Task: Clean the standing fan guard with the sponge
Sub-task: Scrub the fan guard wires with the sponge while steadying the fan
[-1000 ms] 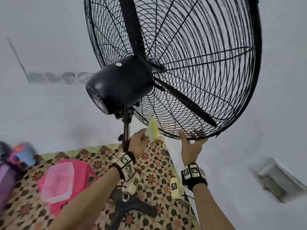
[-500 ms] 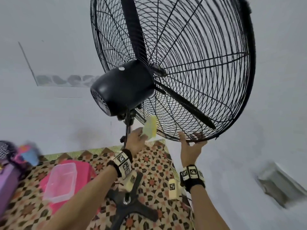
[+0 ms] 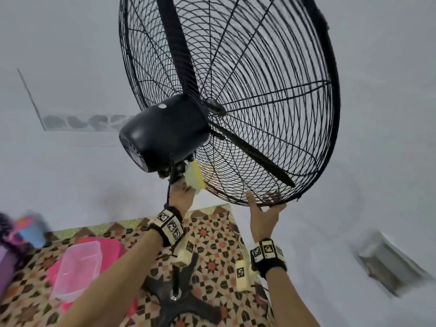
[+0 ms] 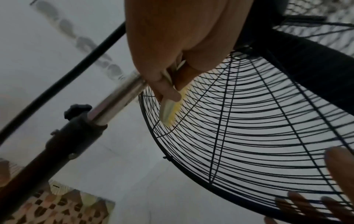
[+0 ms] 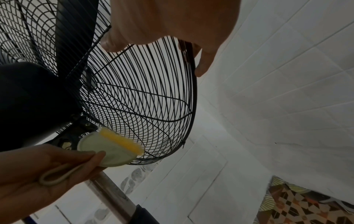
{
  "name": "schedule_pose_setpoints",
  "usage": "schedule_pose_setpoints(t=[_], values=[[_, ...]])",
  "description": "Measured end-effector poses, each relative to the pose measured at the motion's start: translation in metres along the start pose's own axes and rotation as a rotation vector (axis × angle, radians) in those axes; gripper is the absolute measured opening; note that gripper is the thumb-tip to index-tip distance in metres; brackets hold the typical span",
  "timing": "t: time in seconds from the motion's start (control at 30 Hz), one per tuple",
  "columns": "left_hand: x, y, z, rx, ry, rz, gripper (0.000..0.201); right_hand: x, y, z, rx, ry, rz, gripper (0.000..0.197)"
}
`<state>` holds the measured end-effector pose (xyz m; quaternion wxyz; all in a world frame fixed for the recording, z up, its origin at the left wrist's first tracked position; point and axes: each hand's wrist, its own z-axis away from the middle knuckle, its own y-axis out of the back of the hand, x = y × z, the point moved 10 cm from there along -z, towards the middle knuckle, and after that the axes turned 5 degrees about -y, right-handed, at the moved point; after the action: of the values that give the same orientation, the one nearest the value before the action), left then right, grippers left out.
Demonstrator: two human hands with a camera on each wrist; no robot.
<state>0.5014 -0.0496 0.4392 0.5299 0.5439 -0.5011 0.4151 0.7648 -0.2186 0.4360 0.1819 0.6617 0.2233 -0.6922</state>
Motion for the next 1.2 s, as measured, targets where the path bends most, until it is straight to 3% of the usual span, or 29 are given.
schedule_pose_setpoints(t=[0.07,0.2,0.43,0.6,0.77,0.83,0.97,1.13,1.2], values=[[-0.003,-0.009,-0.002,-0.049,0.007,-0.013,0.043,0.001,0.002,-0.003,0.0,0.002,0.005,0.133],[-0.003,-0.029,0.023,-0.33,-0.117,-0.048,0.044,-0.002,0.005,-0.003,0.018,0.066,-0.002,0.125],[0.003,-0.001,0.002,-0.068,-0.017,-0.045,0.052,0.001,0.004,0.0,0.011,0.043,0.01,0.127],[0.007,-0.019,0.021,-0.25,-0.141,-0.015,0.046,-0.002,0.008,0.003,0.029,0.04,0.061,0.128],[-0.003,0.007,0.004,-0.024,-0.025,-0.023,0.054,-0.005,0.004,0.007,0.011,0.046,0.088,0.132],[0.005,-0.003,0.004,-0.06,-0.035,-0.016,0.053,-0.005,0.005,0.005,0.019,0.045,0.089,0.137],[0.024,-0.015,0.024,-0.224,-0.184,-0.019,0.048,-0.001,0.008,0.003,0.024,0.045,0.084,0.139],[0.019,0.005,0.008,-0.035,-0.093,0.043,0.051,0.002,0.005,0.004,0.012,0.041,0.088,0.139],[0.026,-0.002,0.006,-0.057,-0.086,0.066,0.051,0.003,0.007,0.002,0.03,0.031,0.087,0.14]])
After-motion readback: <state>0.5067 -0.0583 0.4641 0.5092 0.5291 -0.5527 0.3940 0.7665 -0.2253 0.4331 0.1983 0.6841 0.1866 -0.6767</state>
